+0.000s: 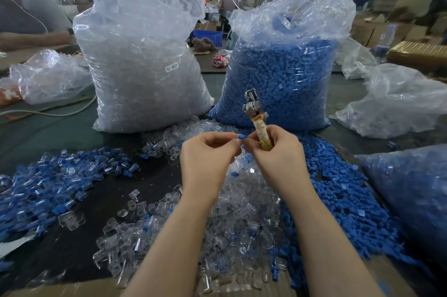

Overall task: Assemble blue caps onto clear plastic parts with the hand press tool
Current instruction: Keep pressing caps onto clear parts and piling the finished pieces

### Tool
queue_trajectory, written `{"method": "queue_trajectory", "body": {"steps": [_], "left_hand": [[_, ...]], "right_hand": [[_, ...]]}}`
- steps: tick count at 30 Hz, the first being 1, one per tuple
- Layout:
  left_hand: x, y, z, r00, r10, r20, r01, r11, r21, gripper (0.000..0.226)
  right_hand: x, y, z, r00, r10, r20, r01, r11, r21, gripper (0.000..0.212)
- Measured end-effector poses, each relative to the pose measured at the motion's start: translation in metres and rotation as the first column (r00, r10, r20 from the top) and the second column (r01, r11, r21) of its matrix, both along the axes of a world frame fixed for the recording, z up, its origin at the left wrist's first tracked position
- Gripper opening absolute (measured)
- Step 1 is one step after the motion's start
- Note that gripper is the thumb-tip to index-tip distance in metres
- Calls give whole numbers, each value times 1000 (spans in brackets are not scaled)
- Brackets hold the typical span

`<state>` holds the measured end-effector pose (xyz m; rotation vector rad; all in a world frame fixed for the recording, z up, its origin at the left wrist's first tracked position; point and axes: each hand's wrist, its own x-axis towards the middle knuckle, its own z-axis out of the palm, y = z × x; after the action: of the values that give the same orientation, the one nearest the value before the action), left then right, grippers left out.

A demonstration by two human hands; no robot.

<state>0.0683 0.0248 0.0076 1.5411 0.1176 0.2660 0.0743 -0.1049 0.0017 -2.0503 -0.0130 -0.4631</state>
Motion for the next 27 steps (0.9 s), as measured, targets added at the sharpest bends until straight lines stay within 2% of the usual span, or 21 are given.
{"method": "queue_trajectory", "body": {"steps": [7, 15, 20, 23, 27], "left_hand": [[-3, -2, 1, 992, 27, 125, -55, 974, 221, 17], [-4, -1, 0, 986, 31, 163, -70, 968, 241, 16], [-3, -1, -2, 984, 23, 177, -70, 961, 267, 18], [-3, 0, -2, 987, 19, 157, -55, 973, 226, 15], [0, 3, 1, 995, 13, 96, -16, 1000, 24, 10]], "right_hand": [[-2, 2, 4, 998, 57, -36, -55, 998, 43, 7], [-4, 1, 6, 989, 112, -94, -99, 986, 136, 12], [-3, 0, 5, 987, 126, -102, -113, 985, 128, 12], [-5, -2, 6, 979, 176, -98, -162, 977, 139, 11], [-8, -10, 8, 965, 229, -126, -215, 969, 119, 10]]}}
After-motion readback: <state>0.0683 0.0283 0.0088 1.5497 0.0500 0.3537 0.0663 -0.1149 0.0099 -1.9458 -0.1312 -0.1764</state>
